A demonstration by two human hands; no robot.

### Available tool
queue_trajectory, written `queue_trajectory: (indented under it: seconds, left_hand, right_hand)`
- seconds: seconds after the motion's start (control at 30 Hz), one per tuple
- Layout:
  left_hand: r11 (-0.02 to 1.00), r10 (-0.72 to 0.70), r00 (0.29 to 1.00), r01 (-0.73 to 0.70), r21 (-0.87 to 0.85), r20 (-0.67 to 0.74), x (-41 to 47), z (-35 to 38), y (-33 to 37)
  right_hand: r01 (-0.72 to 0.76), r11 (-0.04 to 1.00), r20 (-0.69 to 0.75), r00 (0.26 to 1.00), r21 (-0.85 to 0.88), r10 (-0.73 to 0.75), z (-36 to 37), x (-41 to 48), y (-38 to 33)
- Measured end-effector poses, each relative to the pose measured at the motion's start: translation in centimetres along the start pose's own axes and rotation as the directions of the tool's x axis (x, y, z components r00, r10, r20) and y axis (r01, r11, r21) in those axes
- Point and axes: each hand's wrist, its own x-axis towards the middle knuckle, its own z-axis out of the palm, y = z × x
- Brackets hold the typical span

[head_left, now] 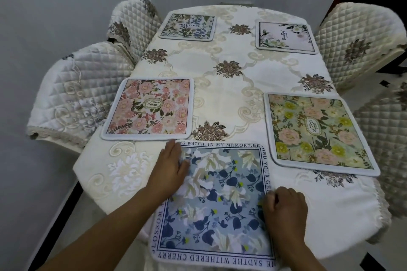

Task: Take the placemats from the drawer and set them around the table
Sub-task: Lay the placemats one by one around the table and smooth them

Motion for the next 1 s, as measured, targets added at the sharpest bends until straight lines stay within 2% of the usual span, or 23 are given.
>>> queue_trajectory:
  seconds: [0.07,0.13,0.2,0.23,0.3,0.4,0.47,0.6,0.77,0.83,0.9,1.0]
  left_hand:
    - [1.0,0.024,1.0,-0.024,0.019,0.0,0.2,0.3,0.2]
    - [0.991,0.069,0.998,-0.069,0.111,0.004,-0.3,0.9,0.1]
    - [0.98,0.081,0.996,-0.084,0.179,0.021,-0.5,1.3,-0.1]
    - [0.974,0.077,0.996,-0.083,0.21,0.037,-0.4,1.4,-0.2]
    - [0.96,0.082,0.994,-0.099,0.263,0.076,0.1,1.4,-0.4]
    - [0.947,0.109,0.988,-0.136,0.29,0.107,0.3,1.2,-0.6]
    - [0.942,0.144,0.984,-0.168,0.29,0.102,0.2,0.9,-1.2]
    - [0.941,0.169,0.983,-0.183,0.286,0.075,0.0,-0.2,-3.2]
    - [0.937,0.16,0.983,-0.18,0.301,0.09,-0.3,-0.9,-3.3]
    - [0.944,0.102,0.988,-0.134,0.302,0.118,-0.7,-1.2,-2.3]
    - [0.954,0.042,0.989,-0.082,0.289,0.142,-2.6,-0.9,-1.3]
    - [0.959,0.039,0.993,-0.068,0.274,0.108,-8.3,1.3,-0.1]
  right_hand:
    - [-0.026,0.998,0.016,1.0,-0.054,0.027,0.0,0.0,-0.2]
    - [-0.075,0.992,0.025,0.997,-0.106,0.078,-0.1,-0.2,-0.5]
    - [-0.085,0.992,0.011,0.996,-0.095,0.087,-0.1,0.1,-1.2]
    - [-0.037,0.996,0.028,0.999,-0.082,0.039,0.1,0.9,-1.7]
    - [0.15,0.987,0.161,0.977,-0.049,-0.141,1.1,3.3,-3.2]
    - [0.396,0.918,0.419,0.837,-0.023,-0.351,3.7,7.2,-5.4]
    - [0.47,0.881,0.469,0.79,-0.052,-0.394,4.8,8.7,-5.1]
    - [0.415,0.908,0.39,0.847,-0.061,-0.36,4.3,8.9,-1.2]
    - [0.345,0.933,0.407,0.87,-0.1,-0.278,3.2,8.6,-0.1]
    - [0.353,0.927,0.453,0.852,-0.127,-0.262,2.2,7.7,-1.3]
    - [0.401,0.912,0.491,0.813,-0.084,-0.312,1.5,4.8,-2.1]
    - [0.468,0.883,0.505,0.768,-0.024,-0.394,1.1,-2.8,-2.7]
